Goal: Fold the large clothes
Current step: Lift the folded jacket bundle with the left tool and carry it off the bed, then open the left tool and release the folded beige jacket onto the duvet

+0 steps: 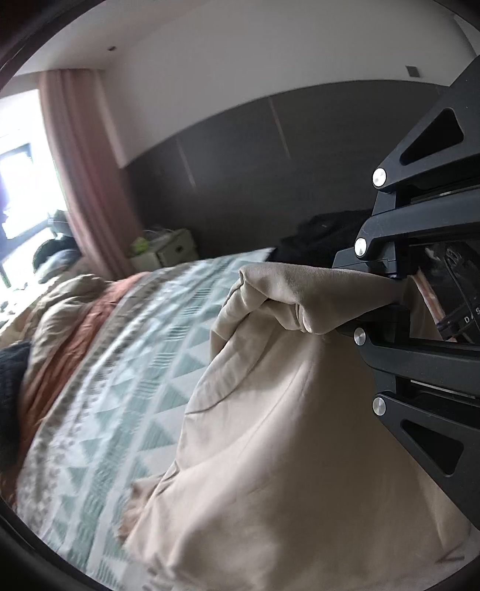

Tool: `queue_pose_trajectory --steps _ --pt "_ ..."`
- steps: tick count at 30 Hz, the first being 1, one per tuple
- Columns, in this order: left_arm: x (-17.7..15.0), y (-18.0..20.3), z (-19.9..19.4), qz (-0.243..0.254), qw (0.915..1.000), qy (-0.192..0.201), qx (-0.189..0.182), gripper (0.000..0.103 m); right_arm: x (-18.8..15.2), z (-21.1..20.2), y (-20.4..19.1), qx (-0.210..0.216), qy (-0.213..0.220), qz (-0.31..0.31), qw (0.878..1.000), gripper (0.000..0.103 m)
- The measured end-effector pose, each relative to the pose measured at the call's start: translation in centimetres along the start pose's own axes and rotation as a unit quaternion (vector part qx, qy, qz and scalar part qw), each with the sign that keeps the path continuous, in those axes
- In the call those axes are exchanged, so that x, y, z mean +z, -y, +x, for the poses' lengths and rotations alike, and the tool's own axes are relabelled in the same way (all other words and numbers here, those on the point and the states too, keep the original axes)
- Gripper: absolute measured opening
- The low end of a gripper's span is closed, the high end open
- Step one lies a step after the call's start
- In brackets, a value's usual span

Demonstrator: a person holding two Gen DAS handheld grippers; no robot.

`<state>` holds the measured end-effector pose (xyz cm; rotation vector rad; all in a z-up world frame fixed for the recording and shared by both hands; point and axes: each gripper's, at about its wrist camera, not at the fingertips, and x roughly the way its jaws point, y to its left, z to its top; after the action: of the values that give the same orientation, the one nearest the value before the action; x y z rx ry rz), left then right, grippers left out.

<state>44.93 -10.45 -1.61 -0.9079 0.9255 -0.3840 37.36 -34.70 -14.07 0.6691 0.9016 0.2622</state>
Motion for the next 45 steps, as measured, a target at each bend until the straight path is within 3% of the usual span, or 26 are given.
queue_pose_trajectory --steps 6,10,12,13,14,22,28,33,37,41,45 --pt "-2.6 1.0 3.5 0.022 0.9990 -0.035 0.015 0.010 0.9 0.1 2.5 -0.019 0.003 0.038 0.999 0.019" --pt "-3.7 0.9 5.0 0.017 0.9969 -0.076 -0.011 0.056 0.8 0.4 2.9 -0.014 -0.002 0.045 0.999 0.019" --pt "-4.1 0.8 4.5 0.023 0.9963 -0.078 -0.029 0.065 0.9 0.1 3.2 -0.010 0.002 0.049 0.999 0.030" --pt "-4.2 0.8 3.9 0.034 0.9966 -0.072 -0.023 0.066 1.0 -0.1 3.4 -0.006 0.006 0.055 0.998 0.039" --pt "-4.2 0.7 3.2 0.044 0.9969 -0.064 -0.012 0.066 1.0 -0.2 3.5 -0.002 0.010 0.058 0.998 0.042" --pt "-3.2 -4.0 -3.7 0.064 0.9943 0.006 0.085 0.066 1.1 -1.0 3.4 0.026 0.033 0.059 0.997 0.043" --pt "-3.4 -9.8 -7.6 0.036 0.9892 0.037 0.137 0.066 1.3 0.2 2.9 0.049 0.017 0.049 0.997 0.042" --pt "-4.9 -14.5 -9.0 0.007 0.9842 0.042 0.172 0.066 1.8 2.2 3.2 0.047 -0.009 0.059 0.997 0.042" --pt "-6.4 -17.6 -9.3 -0.017 0.9809 0.027 0.192 0.066 2.9 3.3 3.6 0.023 -0.007 0.065 0.998 0.042" --pt "-8.2 -19.5 -9.2 -0.037 0.9812 0.009 0.189 0.066 3.2 4.3 4.4 0.017 -0.006 0.075 0.997 0.018" --pt "-9.7 -20.5 -9.2 -0.048 0.9808 -0.003 0.189 0.066 2.4 2.8 4.1 0.033 0.019 0.061 0.997 0.011"
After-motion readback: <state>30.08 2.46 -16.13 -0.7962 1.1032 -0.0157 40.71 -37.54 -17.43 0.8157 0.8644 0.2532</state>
